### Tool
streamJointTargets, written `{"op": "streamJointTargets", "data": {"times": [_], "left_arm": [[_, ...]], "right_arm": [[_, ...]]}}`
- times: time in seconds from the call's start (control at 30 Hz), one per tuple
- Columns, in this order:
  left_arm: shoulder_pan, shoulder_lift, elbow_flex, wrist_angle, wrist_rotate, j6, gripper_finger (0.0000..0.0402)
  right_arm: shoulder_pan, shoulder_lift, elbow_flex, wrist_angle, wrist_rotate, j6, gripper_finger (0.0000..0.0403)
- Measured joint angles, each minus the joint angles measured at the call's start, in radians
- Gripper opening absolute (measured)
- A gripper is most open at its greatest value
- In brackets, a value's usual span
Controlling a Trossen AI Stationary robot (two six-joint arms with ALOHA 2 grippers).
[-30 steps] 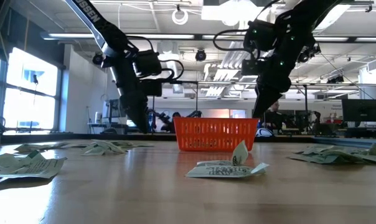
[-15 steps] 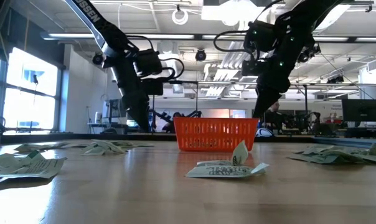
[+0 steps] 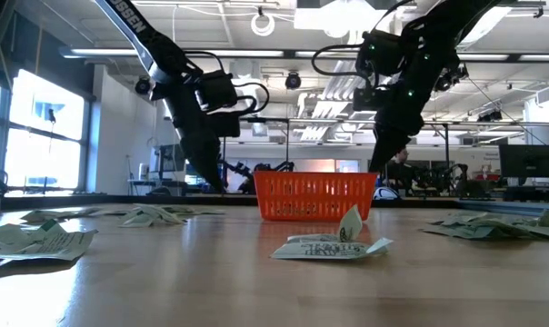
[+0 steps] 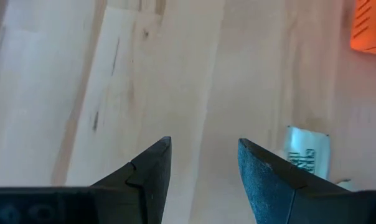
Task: Pick and place Stevia / Truvia into bins
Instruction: Put the light green stevia packet into the orange basket
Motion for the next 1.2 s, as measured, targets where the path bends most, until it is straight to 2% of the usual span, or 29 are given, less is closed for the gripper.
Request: {"op": "streamJointTargets", "data": {"times": [0.17,0.27,0.43,0.53,0.63,0.77,0.93,1.2], "left_arm": [[0.000,0.000,0.000,0.000,0.007,-0.007,0.0218],[0.000,0.000,0.000,-0.008,0.004,-0.030,0.0218],[-0.001,0.000,0.000,-0.059,0.001,-0.243,0.0218],[-0.023,0.000,0.000,-0.093,0.000,-0.403,0.0218],[-0.070,0.000,0.000,-0.122,0.014,-0.467,0.0218],[-0.169,0.000,0.000,-0.195,0.023,-0.470,0.0218],[-0.306,0.000,-0.001,-0.228,-0.175,-0.396,0.0218],[-0.330,0.000,0.000,-0.195,-0.198,-0.445,0.0218]], "right_arm": [[0.000,0.000,0.000,-0.001,0.001,0.060,0.0263],[0.001,0.000,0.000,-0.003,0.040,0.091,0.0263],[0.002,0.000,0.000,-0.059,0.042,0.122,0.0263],[0.002,0.000,0.000,-0.096,-0.009,0.141,0.0263],[0.002,0.000,0.000,-0.125,-0.061,0.150,0.0263],[0.003,0.000,0.000,-0.160,-0.101,0.155,0.0264],[0.020,0.000,0.000,-0.169,-0.084,0.123,0.0264],[0.066,0.000,0.000,-0.137,-0.023,0.132,0.0264]]}}
